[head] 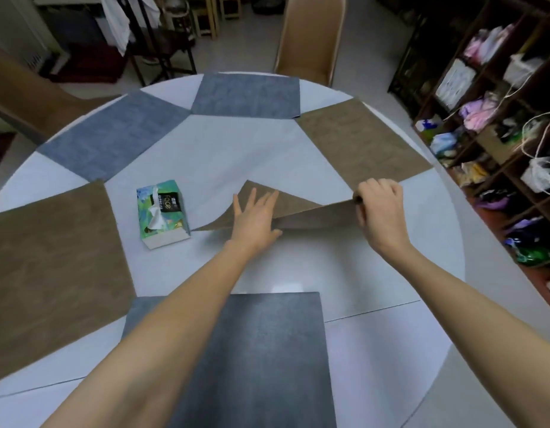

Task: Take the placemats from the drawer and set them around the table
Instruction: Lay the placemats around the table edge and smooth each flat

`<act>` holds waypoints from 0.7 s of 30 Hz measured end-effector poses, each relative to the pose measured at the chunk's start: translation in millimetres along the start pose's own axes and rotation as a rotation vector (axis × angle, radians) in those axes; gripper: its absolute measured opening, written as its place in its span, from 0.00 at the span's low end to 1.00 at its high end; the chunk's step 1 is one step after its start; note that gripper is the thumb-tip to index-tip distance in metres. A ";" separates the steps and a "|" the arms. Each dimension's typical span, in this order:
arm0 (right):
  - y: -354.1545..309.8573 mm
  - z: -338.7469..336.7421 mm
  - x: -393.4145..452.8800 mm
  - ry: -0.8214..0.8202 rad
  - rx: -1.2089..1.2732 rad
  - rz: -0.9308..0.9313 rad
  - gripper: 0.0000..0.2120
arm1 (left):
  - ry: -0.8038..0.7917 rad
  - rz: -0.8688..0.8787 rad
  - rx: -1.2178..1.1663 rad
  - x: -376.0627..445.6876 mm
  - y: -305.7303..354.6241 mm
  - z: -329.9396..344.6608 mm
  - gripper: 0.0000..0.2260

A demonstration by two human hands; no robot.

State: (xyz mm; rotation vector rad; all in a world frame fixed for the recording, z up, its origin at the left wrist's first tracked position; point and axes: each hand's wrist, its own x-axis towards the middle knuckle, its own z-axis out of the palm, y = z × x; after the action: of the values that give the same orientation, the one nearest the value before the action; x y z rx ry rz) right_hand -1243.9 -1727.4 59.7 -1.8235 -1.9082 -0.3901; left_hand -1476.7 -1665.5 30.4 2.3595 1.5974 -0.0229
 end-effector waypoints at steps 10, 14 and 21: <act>110.9 0.2 33.3 -0.700 0.007 -0.503 0.19 | -0.040 -0.094 0.239 19.8 102.9 -22.5 0.15; 114.4 -12.3 72.6 -0.894 0.096 -0.452 0.08 | 0.010 -0.117 0.325 11.7 114.9 -36.2 0.14; 95.4 -34.0 108.0 -0.909 -0.089 -0.547 0.01 | -0.041 -0.287 0.193 -9.8 125.9 -42.9 0.08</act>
State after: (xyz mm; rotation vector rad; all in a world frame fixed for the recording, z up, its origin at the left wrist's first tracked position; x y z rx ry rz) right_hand -1145.5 -1644.9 133.4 -1.6285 -3.0556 0.2631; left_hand -1372.2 -1706.9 102.1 2.2246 1.9776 -0.2958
